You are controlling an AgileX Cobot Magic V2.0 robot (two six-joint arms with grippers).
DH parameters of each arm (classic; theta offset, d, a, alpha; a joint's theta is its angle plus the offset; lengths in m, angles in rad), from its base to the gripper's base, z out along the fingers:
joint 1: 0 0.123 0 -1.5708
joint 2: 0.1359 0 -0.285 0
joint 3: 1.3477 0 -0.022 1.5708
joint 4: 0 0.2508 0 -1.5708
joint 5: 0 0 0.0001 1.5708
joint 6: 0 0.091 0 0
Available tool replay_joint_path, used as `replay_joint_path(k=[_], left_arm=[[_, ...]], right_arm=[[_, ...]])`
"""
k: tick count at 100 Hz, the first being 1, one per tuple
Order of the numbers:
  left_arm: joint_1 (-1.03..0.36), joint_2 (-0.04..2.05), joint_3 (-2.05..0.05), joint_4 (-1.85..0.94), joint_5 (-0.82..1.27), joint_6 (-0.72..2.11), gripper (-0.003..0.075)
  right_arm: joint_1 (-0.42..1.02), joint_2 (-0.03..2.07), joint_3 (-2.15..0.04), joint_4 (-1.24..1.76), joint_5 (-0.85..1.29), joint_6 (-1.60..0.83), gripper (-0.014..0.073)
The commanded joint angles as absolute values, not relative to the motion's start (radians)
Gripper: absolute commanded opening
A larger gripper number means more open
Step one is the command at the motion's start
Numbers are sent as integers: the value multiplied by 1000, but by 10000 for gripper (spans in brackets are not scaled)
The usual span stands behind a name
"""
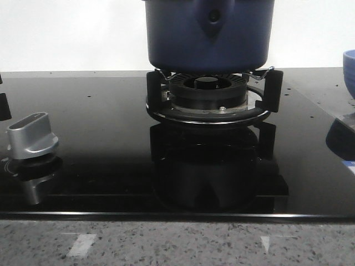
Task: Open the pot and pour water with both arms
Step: 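Grasp the blue knob on the saucepan lid with the left gripper, then lift the glass lid off the saucepan with the left gripper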
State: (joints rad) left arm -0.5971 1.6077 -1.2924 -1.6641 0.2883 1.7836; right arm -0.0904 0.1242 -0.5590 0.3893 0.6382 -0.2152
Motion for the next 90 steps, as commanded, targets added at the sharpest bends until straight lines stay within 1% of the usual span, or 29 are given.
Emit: replay_joint_path(k=[1,25,47,55,77,82,90], left_arm=[[-604,1590,-1349,-1720,320,1809,519],[-604,1646,-1395,-1725,330,1809,512],[-604,1668,-1395,-1820,336,1835,512],[-604,1680,-1395,-1873,374,1883,512],[-604,1698,-1396,-1873,415,1906,510],[-604,1698,-1396,-1873,415,1906,500],[-604,1698,-1396,-1873,415,1906,455]], right_arm=[[-95,155,-591,392,569,-226,311],[-95,155,-591,392,569,-226,311],[-95,155,-591,392,569,-226,311],[-95,155,-591,392,569,-226,311],[-95,155,-591,392,569,-226,311],[-95,155,-591,392,569,-226,311],[-95,155,-591,392,569,-226,311]])
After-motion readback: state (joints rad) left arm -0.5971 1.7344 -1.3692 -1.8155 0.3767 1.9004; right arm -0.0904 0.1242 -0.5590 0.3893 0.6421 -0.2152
